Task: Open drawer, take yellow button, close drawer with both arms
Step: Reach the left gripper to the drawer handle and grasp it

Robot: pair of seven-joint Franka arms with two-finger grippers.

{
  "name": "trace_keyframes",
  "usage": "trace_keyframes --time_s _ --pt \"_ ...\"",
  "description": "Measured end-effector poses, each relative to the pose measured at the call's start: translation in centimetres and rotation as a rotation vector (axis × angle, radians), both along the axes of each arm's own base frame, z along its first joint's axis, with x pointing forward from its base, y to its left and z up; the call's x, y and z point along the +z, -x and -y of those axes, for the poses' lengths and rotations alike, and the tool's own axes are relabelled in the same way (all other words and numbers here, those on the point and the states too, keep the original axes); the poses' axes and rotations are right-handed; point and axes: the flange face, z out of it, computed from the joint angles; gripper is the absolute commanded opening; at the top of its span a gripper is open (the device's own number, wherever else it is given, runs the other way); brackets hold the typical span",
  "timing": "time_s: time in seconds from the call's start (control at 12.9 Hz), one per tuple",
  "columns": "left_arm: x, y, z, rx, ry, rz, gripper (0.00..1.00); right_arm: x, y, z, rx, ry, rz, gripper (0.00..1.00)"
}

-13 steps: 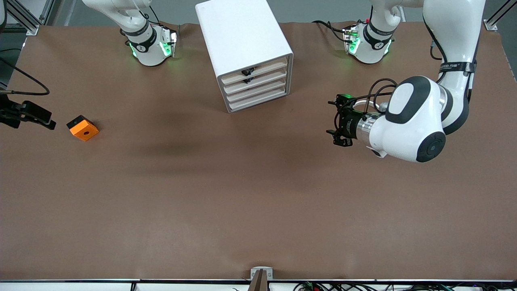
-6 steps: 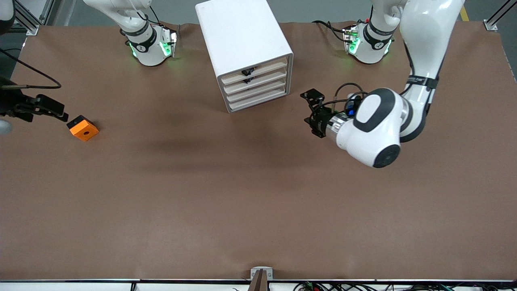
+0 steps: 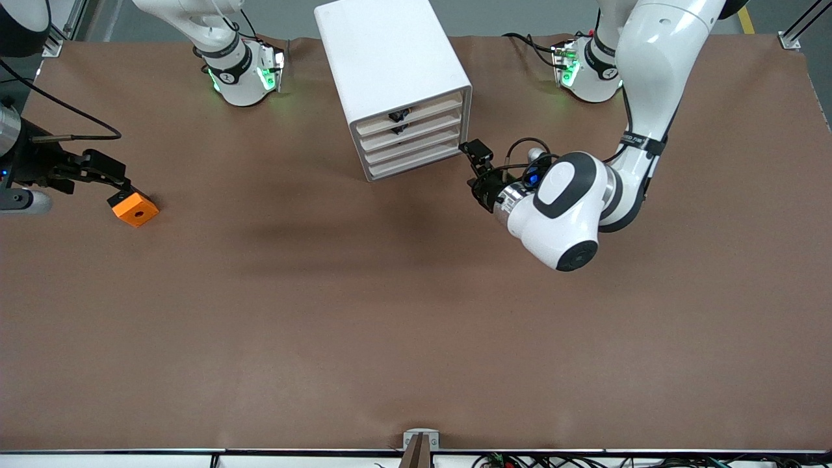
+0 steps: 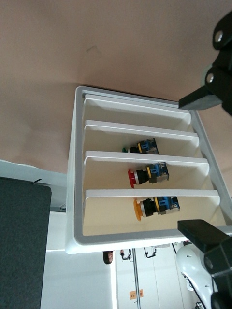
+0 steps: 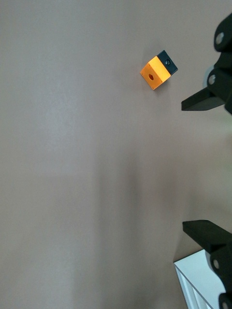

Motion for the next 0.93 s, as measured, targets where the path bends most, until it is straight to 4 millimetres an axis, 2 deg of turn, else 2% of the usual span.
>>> trace_keyframes --time_s 0.47,0.54,0.62,0.7,0.93 --pt "-2.3 1.8 1.5 0.006 -0.017 -0.18 1.0 1.2 -0.1 2.9 -0.051 0.005 0.037 1.0" --pt "-2.9 2.1 2.0 0.003 -0.013 -0.201 0.94 1.4 0.0 3.4 -0.06 0.006 0.041 1.0" --pt "-3.4 2.5 2.5 -0.004 -0.004 -0.213 0.79 1.5 0.0 3.9 -0.07 0.008 0.045 1.0" --pt "-3.9 3.0 3.1 -0.024 0.018 -0.214 0.74 1.6 0.1 4.5 -0.079 0.007 0.046 1.0" --pt "-3.9 4.2 5.1 -0.083 0.134 -0.192 0.72 1.4 0.1 5.1 -0.09 0.0 0.039 1.0"
